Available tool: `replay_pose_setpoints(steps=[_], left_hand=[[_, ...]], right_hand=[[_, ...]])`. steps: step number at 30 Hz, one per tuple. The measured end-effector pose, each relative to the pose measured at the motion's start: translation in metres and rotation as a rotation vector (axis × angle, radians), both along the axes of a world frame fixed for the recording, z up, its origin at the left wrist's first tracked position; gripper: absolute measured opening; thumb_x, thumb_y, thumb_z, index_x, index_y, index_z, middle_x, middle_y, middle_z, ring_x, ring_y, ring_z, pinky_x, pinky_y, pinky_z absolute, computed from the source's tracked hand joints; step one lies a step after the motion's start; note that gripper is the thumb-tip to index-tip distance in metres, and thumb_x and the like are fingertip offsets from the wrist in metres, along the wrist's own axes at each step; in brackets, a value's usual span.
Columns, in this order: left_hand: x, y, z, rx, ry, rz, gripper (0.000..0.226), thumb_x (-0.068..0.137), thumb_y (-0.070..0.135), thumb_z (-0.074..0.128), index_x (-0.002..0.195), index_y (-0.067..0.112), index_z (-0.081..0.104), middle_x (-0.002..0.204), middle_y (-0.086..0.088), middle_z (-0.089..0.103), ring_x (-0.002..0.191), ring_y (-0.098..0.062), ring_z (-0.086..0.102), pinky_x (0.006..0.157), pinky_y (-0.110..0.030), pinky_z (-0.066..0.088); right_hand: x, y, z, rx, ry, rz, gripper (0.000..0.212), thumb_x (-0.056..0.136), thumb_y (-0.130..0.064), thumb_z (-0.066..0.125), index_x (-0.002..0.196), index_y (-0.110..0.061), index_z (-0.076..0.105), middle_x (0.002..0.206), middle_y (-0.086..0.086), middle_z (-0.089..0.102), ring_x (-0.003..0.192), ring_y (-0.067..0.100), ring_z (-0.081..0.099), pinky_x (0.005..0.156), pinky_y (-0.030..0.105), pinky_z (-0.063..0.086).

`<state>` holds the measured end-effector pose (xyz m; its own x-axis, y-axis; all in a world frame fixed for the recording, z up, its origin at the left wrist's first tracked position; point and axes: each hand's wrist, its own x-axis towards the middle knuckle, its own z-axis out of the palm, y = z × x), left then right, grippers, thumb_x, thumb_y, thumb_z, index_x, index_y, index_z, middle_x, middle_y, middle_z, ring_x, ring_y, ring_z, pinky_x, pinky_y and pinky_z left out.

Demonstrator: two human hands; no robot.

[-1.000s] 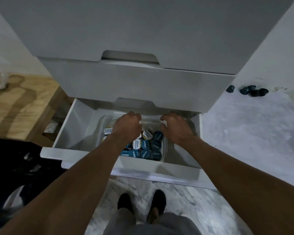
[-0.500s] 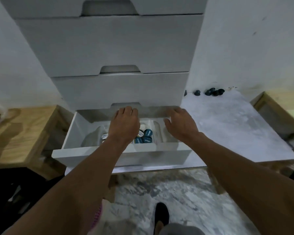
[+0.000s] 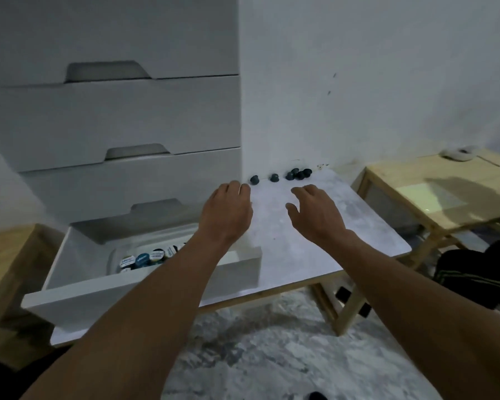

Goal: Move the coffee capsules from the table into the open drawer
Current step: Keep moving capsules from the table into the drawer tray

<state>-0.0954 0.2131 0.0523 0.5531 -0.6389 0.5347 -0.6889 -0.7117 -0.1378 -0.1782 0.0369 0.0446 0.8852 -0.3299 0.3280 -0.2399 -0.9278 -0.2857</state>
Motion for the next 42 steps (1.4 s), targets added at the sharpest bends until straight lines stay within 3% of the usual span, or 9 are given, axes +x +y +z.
replay_pose_setpoints(steps=[4, 14, 19, 29, 34, 37, 40, 42], left_hand=[[-0.003, -0.048, 0.003, -0.019, -0.042, 0.000, 0.022, 0.067, 0.015, 0.073, 0.085, 0.005, 0.065, 0.075, -0.010, 0.064, 0.063, -0.027, 0.061, 0.052, -0.027, 0.048], [0.007, -0.176, -0.004, -0.068, -0.033, 0.079, 0.011, 0.070, 0.009, 0.069, 0.079, 0.005, 0.063, 0.070, -0.010, 0.062, 0.061, -0.027, 0.059, 0.059, -0.032, 0.050], [0.016, -0.205, -0.013, -0.076, 0.017, 0.186, 0.020, 0.071, 0.015, 0.069, 0.089, 0.005, 0.067, 0.079, -0.009, 0.066, 0.069, -0.027, 0.063, 0.061, -0.031, 0.052], [0.082, -0.220, -0.030, 0.042, 0.111, 0.268, 0.020, 0.076, 0.013, 0.067, 0.091, 0.000, 0.064, 0.082, -0.016, 0.064, 0.070, -0.033, 0.061, 0.063, -0.036, 0.052], [0.146, -0.231, -0.056, 0.087, 0.185, 0.274, 0.029, 0.087, 0.020, 0.041, 0.085, 0.001, 0.061, 0.084, -0.017, 0.062, 0.072, -0.033, 0.057, 0.063, -0.037, 0.049], [0.180, -0.234, -0.070, 0.121, 0.224, 0.273, 0.016, 0.085, 0.018, 0.054, 0.085, 0.005, 0.063, 0.082, -0.012, 0.063, 0.071, -0.027, 0.058, 0.061, -0.032, 0.048], [0.209, -0.236, -0.080, 0.080, 0.273, 0.285, 0.008, 0.071, 0.012, 0.068, 0.075, 0.008, 0.063, 0.069, -0.009, 0.062, 0.057, -0.023, 0.058, 0.047, -0.025, 0.046], [0.236, -0.235, -0.096, 0.089, 0.296, 0.282, 0.006, 0.075, 0.008, 0.056, 0.074, 0.008, 0.061, 0.068, -0.010, 0.061, 0.059, -0.026, 0.059, 0.046, -0.027, 0.046]], right_hand=[[-0.003, -0.046, 0.000, 0.008, -0.011, -0.006, 0.033, 0.093, -0.026, 0.050, 0.119, -0.006, 0.055, 0.123, 0.014, 0.056, 0.113, 0.032, 0.050, 0.089, 0.040, 0.045], [0.021, -0.182, 0.005, -0.005, -0.016, 0.118, 0.039, 0.094, -0.030, 0.049, 0.127, -0.011, 0.051, 0.125, 0.012, 0.055, 0.115, 0.031, 0.049, 0.092, 0.036, 0.042], [0.044, -0.224, 0.009, -0.025, 0.009, 0.191, 0.037, 0.095, -0.030, 0.049, 0.125, -0.009, 0.053, 0.125, 0.013, 0.054, 0.113, 0.033, 0.049, 0.091, 0.035, 0.040], [0.121, -0.251, -0.017, -0.051, 0.054, 0.294, 0.032, 0.091, -0.026, 0.053, 0.121, -0.014, 0.055, 0.123, 0.009, 0.053, 0.110, 0.029, 0.049, 0.087, 0.034, 0.042], [0.186, -0.258, -0.036, 0.002, 0.087, 0.323, 0.024, 0.089, -0.023, 0.054, 0.108, -0.009, 0.058, 0.113, 0.012, 0.056, 0.098, 0.031, 0.052, 0.080, 0.037, 0.046], [0.227, -0.259, -0.050, 0.020, 0.122, 0.346, 0.030, 0.089, -0.025, 0.055, 0.114, -0.009, 0.058, 0.117, 0.013, 0.056, 0.102, 0.033, 0.054, 0.083, 0.041, 0.050], [0.264, -0.256, -0.064, 0.041, 0.171, 0.363, 0.036, 0.089, -0.023, 0.058, 0.121, -0.009, 0.056, 0.121, 0.014, 0.056, 0.105, 0.034, 0.055, 0.087, 0.041, 0.049], [0.287, -0.252, -0.074, 0.050, 0.198, 0.370, 0.036, 0.089, -0.021, 0.056, 0.124, -0.009, 0.055, 0.121, 0.013, 0.056, 0.105, 0.033, 0.055, 0.086, 0.040, 0.049]])
